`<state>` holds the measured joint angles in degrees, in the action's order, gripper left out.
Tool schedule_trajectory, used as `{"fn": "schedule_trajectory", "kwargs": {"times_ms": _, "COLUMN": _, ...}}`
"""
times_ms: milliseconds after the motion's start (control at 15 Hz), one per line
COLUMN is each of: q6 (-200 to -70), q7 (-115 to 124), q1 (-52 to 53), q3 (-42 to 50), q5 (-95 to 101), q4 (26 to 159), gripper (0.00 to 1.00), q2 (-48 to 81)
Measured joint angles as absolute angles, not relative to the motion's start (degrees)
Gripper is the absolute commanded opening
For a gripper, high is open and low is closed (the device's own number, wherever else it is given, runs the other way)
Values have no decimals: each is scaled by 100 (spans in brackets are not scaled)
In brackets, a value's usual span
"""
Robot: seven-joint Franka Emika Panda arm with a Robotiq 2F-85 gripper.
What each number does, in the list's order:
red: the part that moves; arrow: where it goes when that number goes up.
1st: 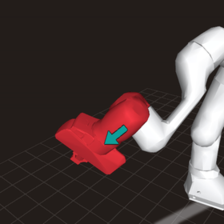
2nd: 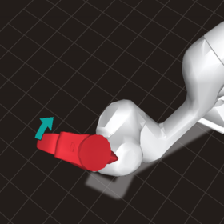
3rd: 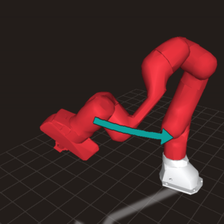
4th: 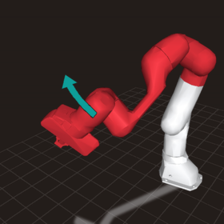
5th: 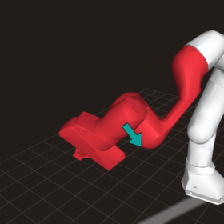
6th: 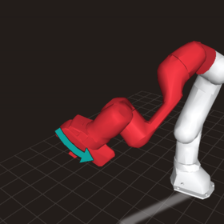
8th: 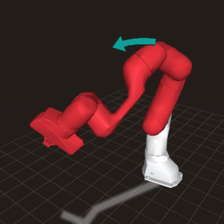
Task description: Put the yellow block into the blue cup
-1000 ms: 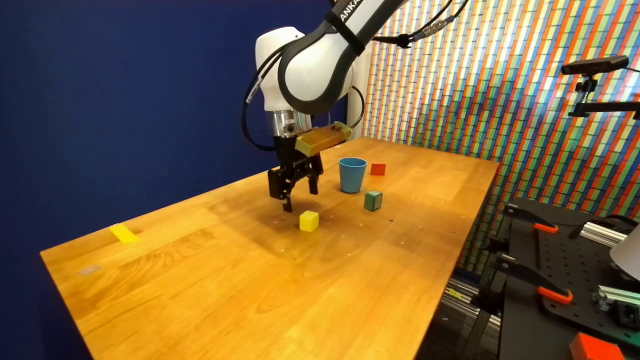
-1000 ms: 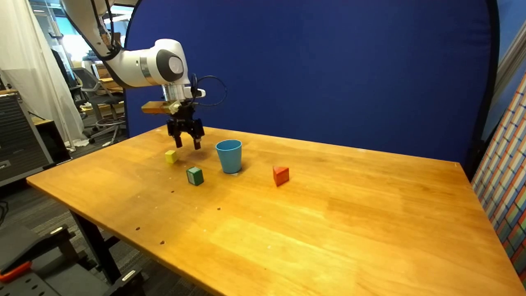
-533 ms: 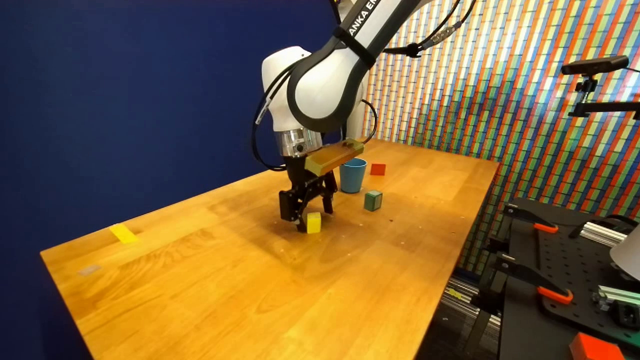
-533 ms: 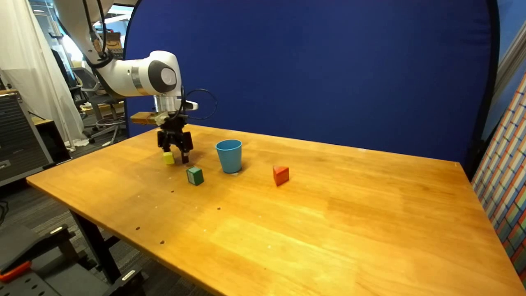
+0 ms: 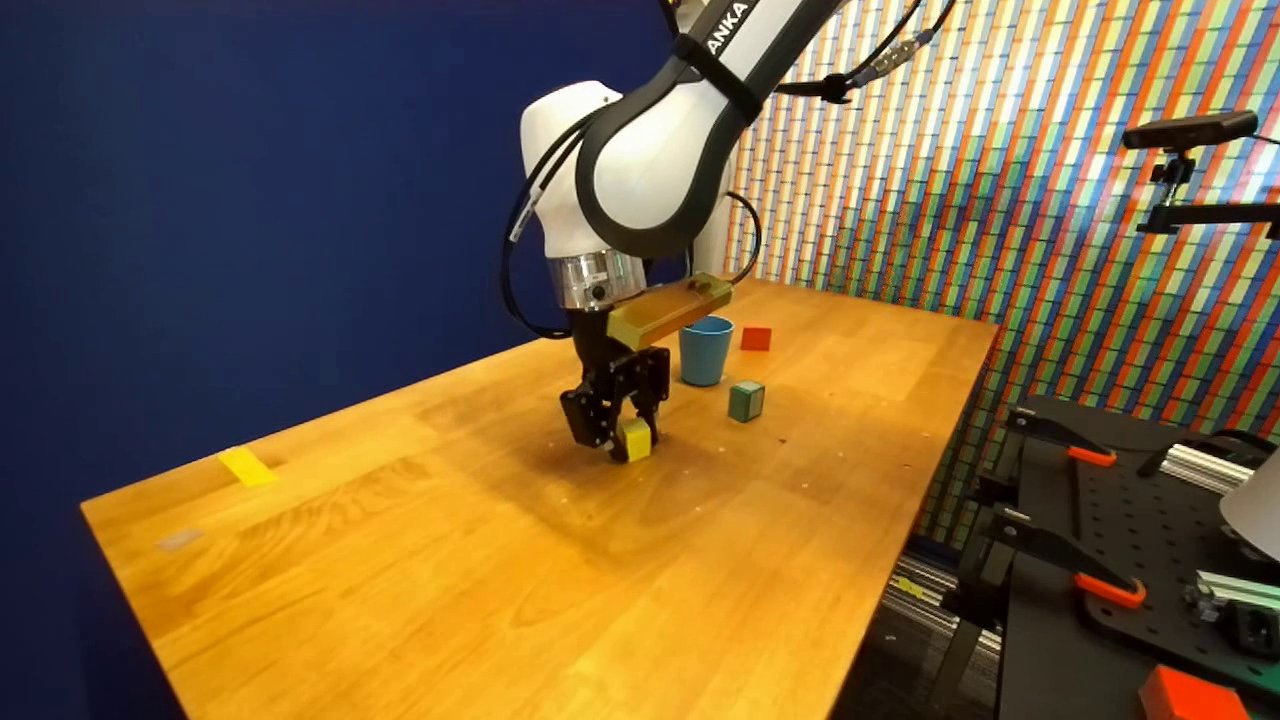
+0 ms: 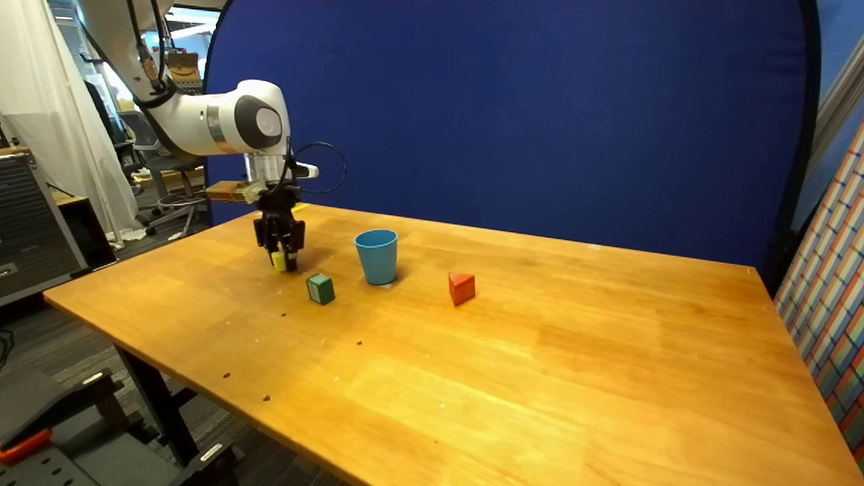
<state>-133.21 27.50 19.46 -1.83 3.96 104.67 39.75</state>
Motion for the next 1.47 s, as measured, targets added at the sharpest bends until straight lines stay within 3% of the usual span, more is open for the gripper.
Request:
{"fn": "schedule_trajectory", "kwargs": {"times_ms": 67, "q6": -13314, "q7": 2771, "q1": 1941, "q3": -173, "q5": 374, "q4": 10487, "gripper": 20, "q2": 3928}}
{"fn": "schedule_trajectory", "kwargs": {"times_ms": 133, "q6": -13291, "q7": 2778, "q1": 1926, "q3": -148, "q5": 353, "q4": 10528, "gripper": 12, "q2": 3867}}
{"fn": "schedule_trajectory", "kwargs": {"times_ms": 267, "q6": -13283, "q7": 2819, "q1": 1826, "q3": -39, "q5": 298, "q4": 10663, "gripper": 16, "q2": 3713}}
{"fn": "schedule_trajectory", "kwargs": {"times_ms": 1067, "q6": -13192, "q7": 2839, "q1": 484, "q3": 570, "q5": -58, "q4": 11606, "gripper": 16, "q2": 1557}}
{"fn": "schedule_trajectory", "kwargs": {"times_ms": 1467, "q6": -13204, "q7": 2795, "q1": 427, "q3": 440, "q5": -394, "q4": 11742, "gripper": 16, "q2": 1512}}
